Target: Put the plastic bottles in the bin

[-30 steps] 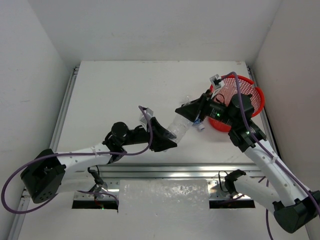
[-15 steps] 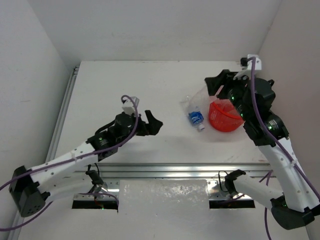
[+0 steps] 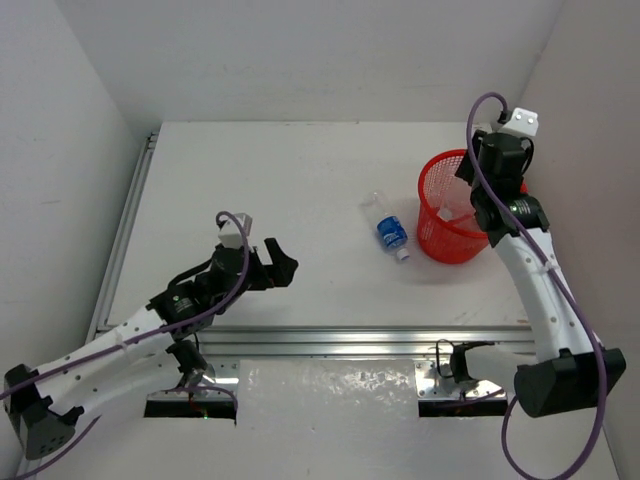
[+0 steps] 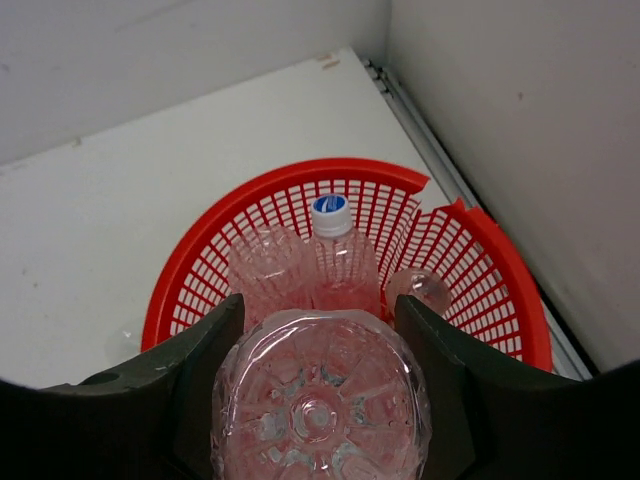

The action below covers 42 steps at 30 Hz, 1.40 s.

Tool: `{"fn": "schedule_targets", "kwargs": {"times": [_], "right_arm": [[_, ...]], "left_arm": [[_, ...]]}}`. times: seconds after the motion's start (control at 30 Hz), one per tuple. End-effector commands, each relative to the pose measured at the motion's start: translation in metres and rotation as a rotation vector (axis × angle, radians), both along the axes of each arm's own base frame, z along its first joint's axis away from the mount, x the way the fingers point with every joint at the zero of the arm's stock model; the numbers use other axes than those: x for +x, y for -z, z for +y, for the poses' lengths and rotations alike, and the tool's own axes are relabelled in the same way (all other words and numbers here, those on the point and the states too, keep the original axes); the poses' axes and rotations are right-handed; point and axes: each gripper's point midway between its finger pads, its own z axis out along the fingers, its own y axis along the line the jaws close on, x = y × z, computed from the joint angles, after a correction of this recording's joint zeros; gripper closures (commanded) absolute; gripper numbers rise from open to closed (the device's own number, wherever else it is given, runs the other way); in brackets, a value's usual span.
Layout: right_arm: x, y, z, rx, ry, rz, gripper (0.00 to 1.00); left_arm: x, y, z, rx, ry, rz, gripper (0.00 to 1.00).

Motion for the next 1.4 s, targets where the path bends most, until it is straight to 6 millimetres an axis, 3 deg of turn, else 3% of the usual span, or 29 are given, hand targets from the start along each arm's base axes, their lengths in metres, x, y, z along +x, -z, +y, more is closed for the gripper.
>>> {"fn": "schedule_targets", "kwargs": {"times": [0.0, 0.17, 0.27, 0.47, 0.57, 0.63, 0.67, 0.7, 0.77, 0.83, 0.87, 0.93, 1.0, 1.03, 1.07, 1.1, 1.13, 1.23, 1.27, 1.3, 1.37], "right_arm": [[0.013, 0.009, 0.008, 0.057, -0.032, -0.018, 1.0], [0.016, 0.061, 0.017, 0.103, -0.063, 0.06, 1.0], [0.012, 0.105, 0.018, 0.121, -0.059, 0.106, 1.0], [0.011, 0.152, 0.015, 0.128, -0.029, 0.141, 1.0], [0.012, 0.162, 0.014, 0.126, -0.019, 0.151, 1.0], [0.011, 0.166, 0.015, 0.128, -0.025, 0.169, 0.89], [0.01, 0.162, 0.015, 0.132, -0.024, 0.17, 0.49], [0.01, 0.157, 0.016, 0.137, -0.024, 0.164, 0.3], [0.009, 0.134, 0.015, 0.145, -0.018, 0.14, 0.14], [0.011, 0.105, 0.013, 0.142, -0.013, 0.098, 0.06], [0.006, 0.1, 0.012, 0.138, -0.009, 0.116, 0.01], [0.004, 0.067, 0.009, 0.13, -0.001, 0.069, 0.01], [-0.004, 0.052, 0.007, 0.121, 0.005, 0.067, 0.01], [-0.005, 0.035, 0.005, 0.119, 0.008, 0.042, 0.01], [-0.011, 0.032, 0.004, 0.116, 0.01, 0.057, 0.01], [-0.014, 0.026, 0.004, 0.113, 0.008, 0.05, 0.01], [-0.019, 0.011, 0.004, 0.113, 0.001, 0.023, 0.01], [-0.034, -0.003, 0.015, 0.139, -0.071, 0.008, 0.01], [-0.038, -0.005, 0.02, 0.151, -0.1, 0.006, 0.01], [-0.042, -0.004, 0.025, 0.166, -0.131, 0.006, 0.01], [-0.057, -0.001, 0.039, 0.211, -0.205, 0.003, 0.01]], "left_arm": [[0.0, 0.011, -0.008, 0.005, 0.036, 0.02, 0.0], [0.0, 0.022, -0.014, -0.009, 0.045, 0.04, 0.0], [-0.001, 0.028, -0.019, -0.022, 0.056, 0.056, 0.0], [-0.004, 0.041, -0.025, -0.054, 0.064, 0.086, 0.0], [-0.004, 0.05, -0.027, -0.065, 0.065, 0.1, 0.0], [-0.003, 0.053, -0.03, -0.08, 0.059, 0.11, 0.0], [-0.001, 0.053, -0.033, -0.09, 0.056, 0.114, 0.0], [0.001, 0.049, -0.036, -0.1, 0.055, 0.112, 0.0], [0.007, 0.049, -0.04, -0.102, 0.038, 0.123, 0.0], [0.016, 0.046, -0.046, -0.099, 0.017, 0.132, 0.0], [0.021, 0.044, -0.048, -0.107, -0.008, 0.137, 0.0], [0.032, 0.042, -0.057, -0.122, -0.031, 0.145, 0.0], [0.044, 0.031, -0.068, -0.143, -0.048, 0.139, 0.0], [0.051, 0.041, -0.074, -0.125, -0.063, 0.17, 0.0], [0.057, 0.042, -0.08, -0.12, -0.069, 0.178, 0.0], [0.068, 0.026, -0.092, -0.145, -0.066, 0.16, 0.0], [0.074, 0.042, -0.099, -0.111, -0.077, 0.198, 0.0], [0.1, 0.044, -0.128, -0.101, -0.072, 0.217, 0.0], [0.113, 0.026, -0.144, -0.131, -0.061, 0.196, 0.0], [0.121, 0.045, -0.151, -0.092, -0.066, 0.231, 0.0], [0.144, 0.049, -0.168, -0.066, -0.095, 0.232, 0.0]]}}
